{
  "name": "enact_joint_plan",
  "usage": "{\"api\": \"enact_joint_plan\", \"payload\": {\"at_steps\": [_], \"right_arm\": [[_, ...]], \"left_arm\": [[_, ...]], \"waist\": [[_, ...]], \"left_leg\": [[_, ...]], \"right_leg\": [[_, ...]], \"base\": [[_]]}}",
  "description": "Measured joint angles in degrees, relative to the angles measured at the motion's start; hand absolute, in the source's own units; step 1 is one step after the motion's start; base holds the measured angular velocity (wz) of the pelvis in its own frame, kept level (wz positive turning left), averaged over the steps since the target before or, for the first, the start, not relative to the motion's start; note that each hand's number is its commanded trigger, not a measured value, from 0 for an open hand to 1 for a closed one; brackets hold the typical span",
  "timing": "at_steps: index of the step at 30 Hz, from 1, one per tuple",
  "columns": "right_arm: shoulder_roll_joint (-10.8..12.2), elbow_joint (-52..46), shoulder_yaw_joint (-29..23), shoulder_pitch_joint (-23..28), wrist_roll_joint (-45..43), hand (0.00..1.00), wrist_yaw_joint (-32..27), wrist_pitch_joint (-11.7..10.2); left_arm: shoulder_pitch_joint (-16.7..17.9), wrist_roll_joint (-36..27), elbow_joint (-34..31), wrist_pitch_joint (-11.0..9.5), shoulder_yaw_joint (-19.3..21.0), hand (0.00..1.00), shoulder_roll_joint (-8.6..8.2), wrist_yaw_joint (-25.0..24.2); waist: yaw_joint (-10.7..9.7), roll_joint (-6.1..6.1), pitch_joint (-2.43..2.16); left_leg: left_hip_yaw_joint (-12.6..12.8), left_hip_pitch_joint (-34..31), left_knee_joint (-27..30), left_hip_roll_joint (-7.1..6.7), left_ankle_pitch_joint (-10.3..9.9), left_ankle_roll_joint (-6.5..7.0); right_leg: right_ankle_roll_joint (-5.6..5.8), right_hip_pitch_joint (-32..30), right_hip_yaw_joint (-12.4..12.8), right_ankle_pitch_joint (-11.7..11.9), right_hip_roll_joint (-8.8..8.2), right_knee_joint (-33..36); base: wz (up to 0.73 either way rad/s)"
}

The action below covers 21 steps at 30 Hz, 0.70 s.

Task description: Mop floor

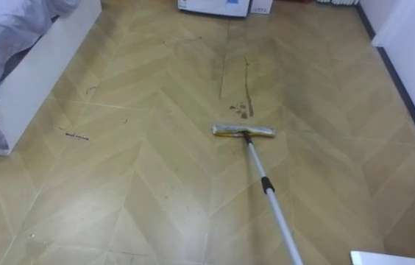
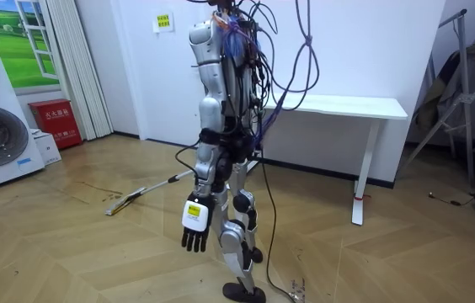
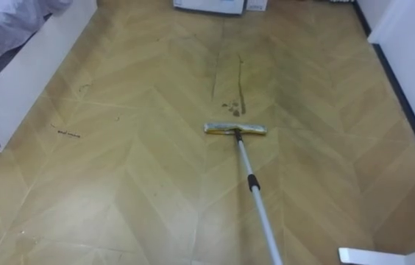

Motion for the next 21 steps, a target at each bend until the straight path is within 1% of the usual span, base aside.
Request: {"api": "enact_joint_plan", "payload": {"at_steps": [1,5,8,10,12,13,14,16,18,20,21], "right_arm": [[0.0,0.0,0.0,-0.1,0.1,1.0,-0.2,0.1],[0.1,0.1,0.1,-0.5,0.8,1.0,-0.7,0.1],[0.2,0.1,0.5,-0.9,2.3,1.0,-1.3,0.0],[0.1,0.1,1.5,-1.8,4.1,1.0,-1.7,-0.1],[0.2,0.3,1.7,-2.4,4.4,1.0,-2.0,-0.1],[0.2,0.6,1.6,-2.7,4.6,1.0,-2.0,-0.3],[0.1,0.6,1.6,-2.8,4.7,1.0,-2.1,-0.5],[0.1,1.2,1.7,-3.7,5.3,1.0,-2.3,-1.0],[-0.1,2.1,2.2,-4.2,6.5,1.0,-2.4,-1.2],[-0.2,2.4,2.2,-4.5,6.9,1.0,-2.4,-1.3],[-0.2,2.5,2.1,-4.9,7.4,1.0,-2.7,-1.5]], "left_arm": [[-0.3,0.0,0.0,0.6,-0.6,0.0,-0.02,0.4],[-0.5,1.1,0.1,1.3,-1.2,0.0,-0.12,1.6],[-1.9,1.0,0.1,1.3,-1.2,0.0,-0.15,2.5],[-3.4,1.0,0.1,1.2,-1.8,0.0,-0.11,2.7],[-4.3,0.7,0.6,0.5,-2.4,0.0,-0.05,2.8],[-4.8,0.6,1.1,0.3,-2.9,0.0,-0.03,3.1],[-5.3,0.5,1.5,0.2,-2.9,0.0,-0.09,3.4],[-7.2,-1.6,2.9,-0.3,-4.1,0.0,-0.08,3.9],[-8.3,-3.2,3.8,-0.5,-4.1,0.0,-0.12,3.9],[-8.8,-3.5,4.7,-0.7,-4.0,0.0,-0.1,3.9],[-9.3,-3.8,4.9,-0.8,-4.0,0.0,-0.11,4.0]], "waist": [[0.1,0.09,-0.23],[0.0,0.13,-0.26],[0.0,-0.02,-0.32],[0.1,-0.16,-0.34],[0.0,-0.25,-0.28],[-0.1,-0.06,-0.15],[-0.1,-0.08,-0.13],[-0.2,-0.15,-0.15],[-0.2,-0.14,-0.08],[-0.2,-0.14,-0.02],[-0.3,-0.2,0.3]], "left_leg": [[0.0,-0.6,0.1,0.01,0.0,0.0],[0.0,-2.4,1.3,0.0,0.0,0.0],[-0.2,-4.6,1.9,0.06,0.0,-0.01],[-0.3,-6.7,2.1,0.08,0.0,-0.02],[-0.3,-7.7,2.3,0.08,0.0,-0.02],[-0.3,-8.6,3.0,0.03,0.0,-0.02],[-0.3,-9.1,3.4,0.02,0.0,-0.02],[-0.3,-11.9,4.2,-0.02,0.0,-0.02],[-0.3,-13.9,5.3,-0.11,0.0,-0.02],[-0.1,-15.9,6.6,-0.15,0.0,-0.01],[-0.1,-17.7,8.1,-0.37,0.0,-0.01]], "right_leg": [[-0.03,-0.6,0.0,0.0,0.0,0.1],[-0.13,-1.7,0.0,0.1,-0.08,0.2],[-0.35,-3.6,-0.4,0.2,-0.13,0.3],[-0.47,-5.9,-0.4,0.3,-0.23,1.2],[-0.59,-6.9,-0.4,0.4,-0.24,1.3],[-0.61,-7.6,-1.0,0.4,-0.49,1.9],[-0.61,-8.1,-1.1,0.4,-0.59,2.3],[-0.64,-11.0,-1.4,0.4,-0.88,3.5],[-0.71,-12.9,-1.3,0.5,-1.1,4.5],[-0.79,-14.9,-1.2,0.4,-1.36,5.8],[-1.11,-16.5,-1.5,0.1,-1.87,7.2]], "base": [[0.03],[0.01],[0.06],[0.02],[0.0],[0.05],[0.07],[0.03],[0.0],[0.0],[0.09]]}}
